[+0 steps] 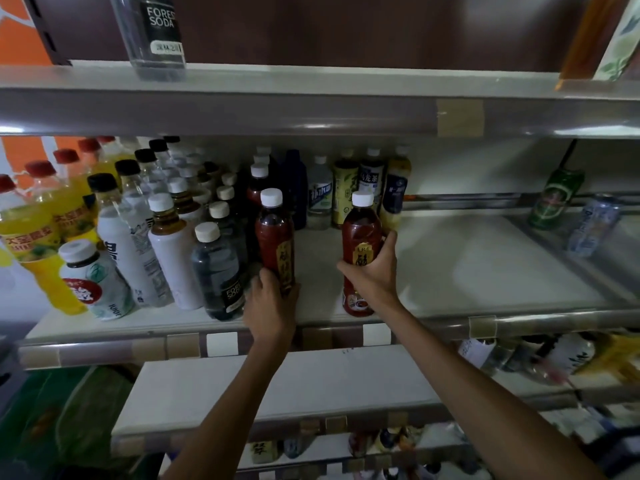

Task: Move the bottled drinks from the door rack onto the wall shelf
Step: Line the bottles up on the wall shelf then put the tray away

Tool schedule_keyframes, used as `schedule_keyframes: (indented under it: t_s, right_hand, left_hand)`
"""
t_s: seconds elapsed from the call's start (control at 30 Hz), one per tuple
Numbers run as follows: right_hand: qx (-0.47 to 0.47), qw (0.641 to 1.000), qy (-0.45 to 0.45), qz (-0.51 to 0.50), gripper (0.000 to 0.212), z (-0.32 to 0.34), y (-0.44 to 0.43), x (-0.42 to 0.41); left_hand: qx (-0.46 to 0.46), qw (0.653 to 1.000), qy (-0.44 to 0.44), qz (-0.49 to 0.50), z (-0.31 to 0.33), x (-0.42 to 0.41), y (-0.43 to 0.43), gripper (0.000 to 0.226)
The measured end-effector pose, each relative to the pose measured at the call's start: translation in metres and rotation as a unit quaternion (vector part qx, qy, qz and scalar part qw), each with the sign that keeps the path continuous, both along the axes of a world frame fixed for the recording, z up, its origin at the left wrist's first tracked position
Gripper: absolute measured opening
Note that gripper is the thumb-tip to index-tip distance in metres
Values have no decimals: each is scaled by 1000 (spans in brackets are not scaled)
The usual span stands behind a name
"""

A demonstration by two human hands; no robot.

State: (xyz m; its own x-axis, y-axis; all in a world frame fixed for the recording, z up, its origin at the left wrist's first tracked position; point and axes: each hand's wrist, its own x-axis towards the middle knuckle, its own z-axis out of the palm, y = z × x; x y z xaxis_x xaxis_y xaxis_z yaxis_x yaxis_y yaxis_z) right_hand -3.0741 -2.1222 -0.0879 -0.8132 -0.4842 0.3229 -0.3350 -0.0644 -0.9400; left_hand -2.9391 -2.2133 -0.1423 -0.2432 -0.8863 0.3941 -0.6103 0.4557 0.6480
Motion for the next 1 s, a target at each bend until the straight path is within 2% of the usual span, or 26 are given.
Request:
schedule_keyframes:
  t_s: [0.1,0.2,0.4,0.53,0.77,1.0]
  right_hand:
    - [-3,1000,1,0,73,-1,4,1]
    - [-7,1000,6,1,71,-3,6,2]
    - [-6,1000,16,0,74,-5,7,7]
    - [1,1000,10,-3,73,-5,9,6]
    - [14,1000,10,-9,73,-9,12,5]
    - [17,1000,17,-4,73,-10,12,3]
  left_hand:
    - [22,999,32,-20,0,0,2,39]
    - [38,999,33,-22,2,1,-5,38]
    - [29,998,-55,-25,11,-2,-24,36]
    - [-12,991,-123,-48,18,-5,-24,13]
    - [65,991,-76,-91,16,-15,-44,21]
    - [51,988,-105,-105,9,-19,-50,30]
